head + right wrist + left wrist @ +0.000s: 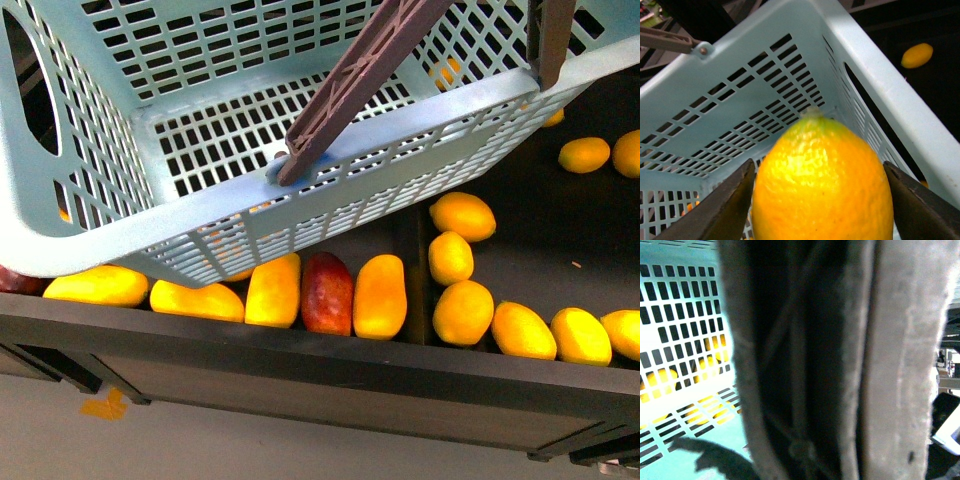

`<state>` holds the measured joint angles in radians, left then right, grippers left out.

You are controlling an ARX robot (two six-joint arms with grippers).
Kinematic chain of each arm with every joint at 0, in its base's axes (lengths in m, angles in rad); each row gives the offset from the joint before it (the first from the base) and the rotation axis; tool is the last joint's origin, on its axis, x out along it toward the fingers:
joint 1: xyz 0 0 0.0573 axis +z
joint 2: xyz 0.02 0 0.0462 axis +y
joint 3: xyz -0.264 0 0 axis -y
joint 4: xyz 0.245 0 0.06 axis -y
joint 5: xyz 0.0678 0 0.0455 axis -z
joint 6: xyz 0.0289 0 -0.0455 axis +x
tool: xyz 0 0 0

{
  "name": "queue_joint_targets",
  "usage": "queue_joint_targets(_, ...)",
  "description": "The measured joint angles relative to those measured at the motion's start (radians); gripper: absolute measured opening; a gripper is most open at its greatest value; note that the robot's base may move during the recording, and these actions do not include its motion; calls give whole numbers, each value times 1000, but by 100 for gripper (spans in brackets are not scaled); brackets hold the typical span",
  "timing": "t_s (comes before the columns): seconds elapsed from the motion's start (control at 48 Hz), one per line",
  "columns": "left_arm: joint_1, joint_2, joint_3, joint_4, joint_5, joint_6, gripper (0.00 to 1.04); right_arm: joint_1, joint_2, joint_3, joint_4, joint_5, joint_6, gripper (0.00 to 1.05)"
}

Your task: Pick lemon and mango into basket

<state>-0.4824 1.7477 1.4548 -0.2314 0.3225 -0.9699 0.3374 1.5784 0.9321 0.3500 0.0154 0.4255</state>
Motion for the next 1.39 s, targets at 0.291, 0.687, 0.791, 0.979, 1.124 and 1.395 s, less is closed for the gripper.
queue_joint_targets(0.291,0,1,0,-5,-4,-1,14,-84,-170,-73,-9,50,0,96)
queue_joint_targets(0.687,-3,1,0,-5,8,-3,14,-261,-426,-461,332,56,-373,50)
queue_joint_targets(0.791,-1,1,0,-5,-8,5,14,-274,-484,-548,356,46,-399,31)
queue_joint_targets(0.979,-1,1,0,-5,-2,4,14,-334,-603,-686,369,-11,-420,2)
queue_joint_targets(1.124,-1,1,0,-5,1,4,14,-334,-693,-761,356,-13,-420,2)
queue_joint_targets(1.395,-1,1,0,-5,-5,4,14,-335,-809,-827,309,-13,-422,23)
